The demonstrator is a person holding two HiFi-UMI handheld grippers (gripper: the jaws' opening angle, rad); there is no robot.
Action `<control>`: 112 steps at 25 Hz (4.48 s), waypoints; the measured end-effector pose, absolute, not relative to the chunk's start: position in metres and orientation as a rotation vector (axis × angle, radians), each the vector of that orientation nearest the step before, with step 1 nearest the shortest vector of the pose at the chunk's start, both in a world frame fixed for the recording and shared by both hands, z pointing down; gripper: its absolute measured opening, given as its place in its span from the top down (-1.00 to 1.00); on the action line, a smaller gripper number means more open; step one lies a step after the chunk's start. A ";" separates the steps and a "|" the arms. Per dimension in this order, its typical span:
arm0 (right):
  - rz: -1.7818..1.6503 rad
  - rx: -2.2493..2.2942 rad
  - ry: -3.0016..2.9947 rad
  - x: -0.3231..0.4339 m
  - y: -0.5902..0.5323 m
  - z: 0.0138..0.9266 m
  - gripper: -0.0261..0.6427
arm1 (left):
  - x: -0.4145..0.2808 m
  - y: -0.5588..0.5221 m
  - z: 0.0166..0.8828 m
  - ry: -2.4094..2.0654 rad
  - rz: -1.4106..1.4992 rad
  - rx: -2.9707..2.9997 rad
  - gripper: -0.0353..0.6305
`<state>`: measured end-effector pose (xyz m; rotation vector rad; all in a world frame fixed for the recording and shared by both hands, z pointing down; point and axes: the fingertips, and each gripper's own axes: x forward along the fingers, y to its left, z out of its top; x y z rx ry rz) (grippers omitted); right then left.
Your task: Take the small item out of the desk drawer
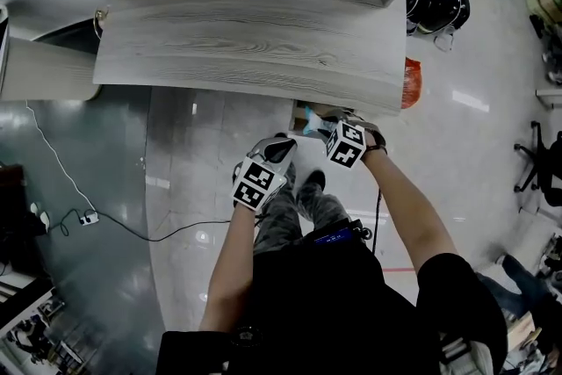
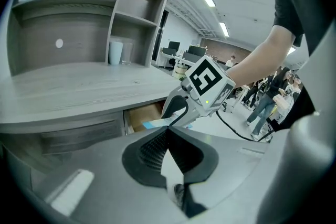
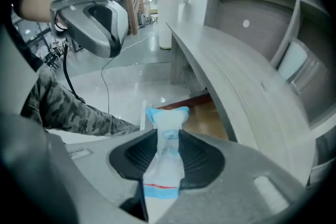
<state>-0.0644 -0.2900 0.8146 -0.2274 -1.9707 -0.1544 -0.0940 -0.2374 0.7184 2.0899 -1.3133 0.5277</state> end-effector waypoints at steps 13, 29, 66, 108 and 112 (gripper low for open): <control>-0.097 -0.132 -2.075 -0.051 -0.289 0.735 0.54 | -0.082 -0.245 0.678 -1.275 0.551 2.149 0.90; 0.037 0.129 -2.298 -0.037 -0.310 0.632 0.54 | -0.073 -0.271 0.631 -1.202 0.581 2.275 0.89; 0.401 0.542 -2.670 0.010 -0.365 0.535 0.55 | -0.066 -0.313 0.542 -1.390 0.367 2.399 0.89; 0.459 0.717 -2.571 0.033 -0.168 0.557 0.55 | -0.063 -0.108 0.566 -1.270 0.400 2.439 0.89; 0.463 0.757 -2.565 0.038 -0.145 0.558 0.55 | -0.060 -0.090 0.568 -1.235 0.404 2.463 0.89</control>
